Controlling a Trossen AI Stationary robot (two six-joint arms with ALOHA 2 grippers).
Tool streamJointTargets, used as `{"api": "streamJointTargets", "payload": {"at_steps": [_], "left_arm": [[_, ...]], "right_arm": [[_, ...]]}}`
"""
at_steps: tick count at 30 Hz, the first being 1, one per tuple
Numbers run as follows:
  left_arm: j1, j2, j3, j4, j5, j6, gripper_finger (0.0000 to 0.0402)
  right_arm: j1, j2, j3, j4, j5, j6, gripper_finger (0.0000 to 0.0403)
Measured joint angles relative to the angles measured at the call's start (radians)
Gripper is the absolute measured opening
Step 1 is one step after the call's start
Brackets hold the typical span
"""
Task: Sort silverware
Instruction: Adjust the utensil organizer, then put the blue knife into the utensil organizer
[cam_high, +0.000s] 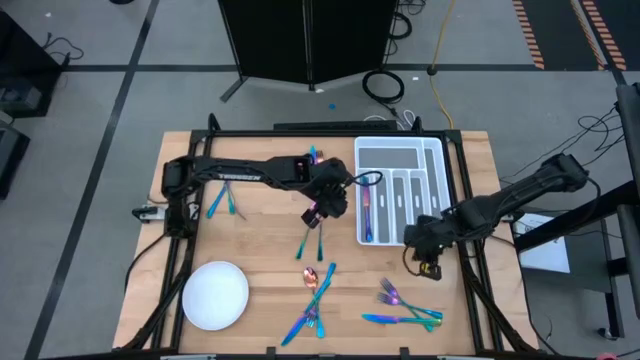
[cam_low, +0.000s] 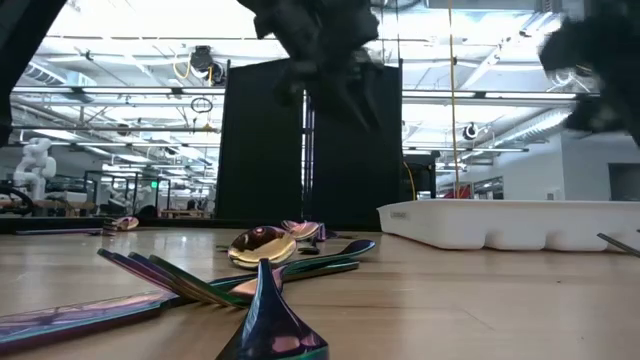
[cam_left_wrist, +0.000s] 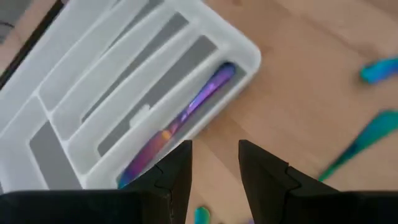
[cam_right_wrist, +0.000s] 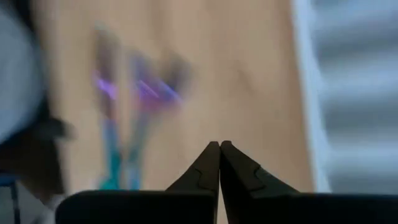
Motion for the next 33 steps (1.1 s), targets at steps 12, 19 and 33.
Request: {"api": "streamJointTargets", "payload": {"at_steps": [12, 19, 33], "left_arm": [[-0.073, -0.043, -0.002, -0.354, 0.043, -0.419, 0.0131], [-0.225, -0.045, -0.007, -0.397, 0.035, -0.655, 0.0131], [-0.533, -0.046, -0.007, -0.271, -0.244, -1.305, 0.0131]], "right_arm": [[-0.006, 0.027, 0.003, 0.522, 0.085, -0.522, 0.0000], [-0.005, 0.061, 0.004, 0.555, 0.203, -0.537, 0.0000], [0.119, 0.172, 0.004, 0.542, 0.202, -0.405, 0.0000]]}}
